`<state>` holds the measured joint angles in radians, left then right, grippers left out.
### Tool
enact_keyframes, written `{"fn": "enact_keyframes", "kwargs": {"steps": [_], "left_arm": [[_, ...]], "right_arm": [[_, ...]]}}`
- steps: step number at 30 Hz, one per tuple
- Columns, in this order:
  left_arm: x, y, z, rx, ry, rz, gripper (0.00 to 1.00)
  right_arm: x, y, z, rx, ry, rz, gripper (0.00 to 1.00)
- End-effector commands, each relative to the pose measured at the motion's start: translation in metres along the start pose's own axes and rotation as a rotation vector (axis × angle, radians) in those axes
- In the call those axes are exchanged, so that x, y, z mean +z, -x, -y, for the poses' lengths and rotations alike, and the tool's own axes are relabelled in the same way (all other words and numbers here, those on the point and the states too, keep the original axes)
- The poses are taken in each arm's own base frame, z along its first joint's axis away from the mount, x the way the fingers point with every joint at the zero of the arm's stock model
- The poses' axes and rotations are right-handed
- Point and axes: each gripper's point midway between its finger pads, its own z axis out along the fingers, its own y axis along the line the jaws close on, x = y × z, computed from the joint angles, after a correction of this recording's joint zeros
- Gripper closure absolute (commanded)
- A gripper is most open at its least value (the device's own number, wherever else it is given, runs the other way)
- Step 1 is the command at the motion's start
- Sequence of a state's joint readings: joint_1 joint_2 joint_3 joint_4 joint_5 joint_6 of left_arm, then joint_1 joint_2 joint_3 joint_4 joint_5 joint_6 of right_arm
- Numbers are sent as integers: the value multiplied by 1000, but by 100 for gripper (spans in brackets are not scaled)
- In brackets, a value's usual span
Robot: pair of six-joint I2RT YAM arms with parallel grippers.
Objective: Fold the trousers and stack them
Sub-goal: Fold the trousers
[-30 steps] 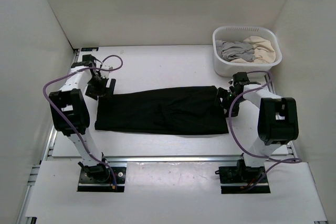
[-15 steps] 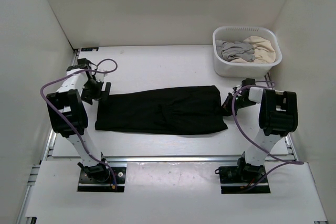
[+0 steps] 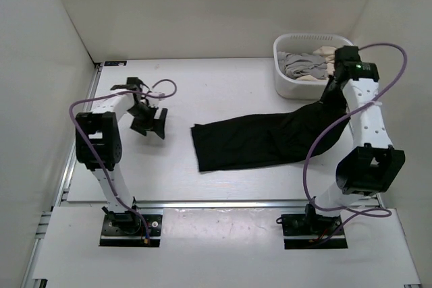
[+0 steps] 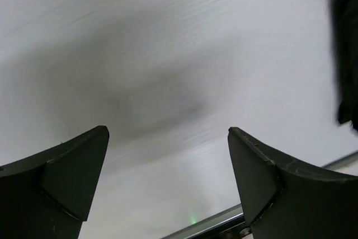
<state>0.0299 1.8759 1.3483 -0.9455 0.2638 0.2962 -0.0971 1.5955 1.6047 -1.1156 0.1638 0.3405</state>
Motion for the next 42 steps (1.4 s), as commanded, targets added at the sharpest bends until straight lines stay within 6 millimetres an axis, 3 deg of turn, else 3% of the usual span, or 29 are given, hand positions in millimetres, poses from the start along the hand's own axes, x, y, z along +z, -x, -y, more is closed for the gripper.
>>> {"fn": "enact_keyframes", "kwargs": {"steps": [1,2,3,7,9,10,11,13,16,17,19,23,26,29,30,32,33,36,37,39,40,41,42], "left_arm": [[18,21,60,75,-203,29,0],[22,26,85,121,-260,26,0],[33,22,94,131,-285,-7,0],[67,19,116,196,-307,-59,0],[74,23,125,200,-355,-67,0],[84,21,126,189,-372,-88,0],[87,23,127,186,-388,-88,0],[92,30,136,190,-435,-84,0],[104,27,144,198,-452,-113,10],[106,25,146,192,-470,-118,18],[109,21,153,214,-486,-130,24],[117,24,152,224,-464,-144,19],[116,33,148,237,-429,-131,11],[115,35,142,242,-391,-135,10],[111,39,137,238,-376,-121,9],[106,41,119,204,-329,-115,9],[100,45,111,182,-308,-101,9],[85,59,73,122,-220,-54,7],[74,67,67,120,-200,-22,7],[58,81,56,150,-144,23,6],[43,92,54,180,-112,66,5],[34,101,55,221,-82,92,3],[25,109,57,301,-20,110,0]], "right_arm": [[-34,-38,6,-191,-239,-119,100],[-45,-40,-21,-244,-246,-70,100],[-44,-51,-33,-293,-258,-85,100],[-49,-93,-118,-380,-143,-70,100],[-43,-122,-163,-481,-112,-83,100],[-51,-132,-188,-520,-65,-57,100],[-38,-142,-199,-539,-87,-78,100],[-35,-166,-222,-570,-53,-116,100],[-26,-178,-252,-575,-10,-61,100],[-21,-179,-256,-570,1,-53,100],[-10,-188,-258,-572,7,-77,100],[14,-195,-262,-635,-22,-101,100],[19,-204,-284,-688,59,-146,100],[19,-218,-304,-793,149,-175,81],[14,-223,-318,-821,212,-161,69],[5,-243,-333,-929,325,-194,55],[1,-252,-337,-971,344,-184,41],[-16,-260,-340,-1118,399,-133,26],[-34,-265,-345,-1162,443,-82,19],[-48,-262,-346,-1189,468,-8,12],[-76,-249,-355,-1151,551,75,10],[-88,-238,-356,-1117,565,133,8],[-85,-228,-347,-1057,562,136,8]]}}
